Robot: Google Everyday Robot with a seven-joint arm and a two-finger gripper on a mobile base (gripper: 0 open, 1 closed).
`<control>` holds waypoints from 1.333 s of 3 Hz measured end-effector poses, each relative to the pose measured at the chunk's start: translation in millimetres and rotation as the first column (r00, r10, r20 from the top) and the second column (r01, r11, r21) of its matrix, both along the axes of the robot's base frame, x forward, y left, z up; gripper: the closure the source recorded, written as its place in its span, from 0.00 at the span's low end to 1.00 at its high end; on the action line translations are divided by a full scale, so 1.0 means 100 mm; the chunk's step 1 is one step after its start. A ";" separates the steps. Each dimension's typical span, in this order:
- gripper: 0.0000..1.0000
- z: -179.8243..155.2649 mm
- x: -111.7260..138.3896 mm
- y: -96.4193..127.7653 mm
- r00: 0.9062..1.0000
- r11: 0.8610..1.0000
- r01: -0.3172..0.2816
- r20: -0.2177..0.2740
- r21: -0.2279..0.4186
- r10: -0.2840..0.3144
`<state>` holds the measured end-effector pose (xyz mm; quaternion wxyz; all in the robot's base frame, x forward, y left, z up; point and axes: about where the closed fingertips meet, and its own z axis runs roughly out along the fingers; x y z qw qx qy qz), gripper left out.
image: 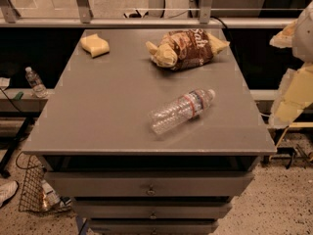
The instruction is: Move brown chip bag near water bottle
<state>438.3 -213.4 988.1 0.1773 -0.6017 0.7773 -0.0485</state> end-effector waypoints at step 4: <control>0.00 0.16 0.93 0.34 0.952 0.977 -0.168 0.277 0.129 0.127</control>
Offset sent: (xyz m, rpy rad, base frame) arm 0.0095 0.0073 -0.0065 0.0689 -0.0169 0.0465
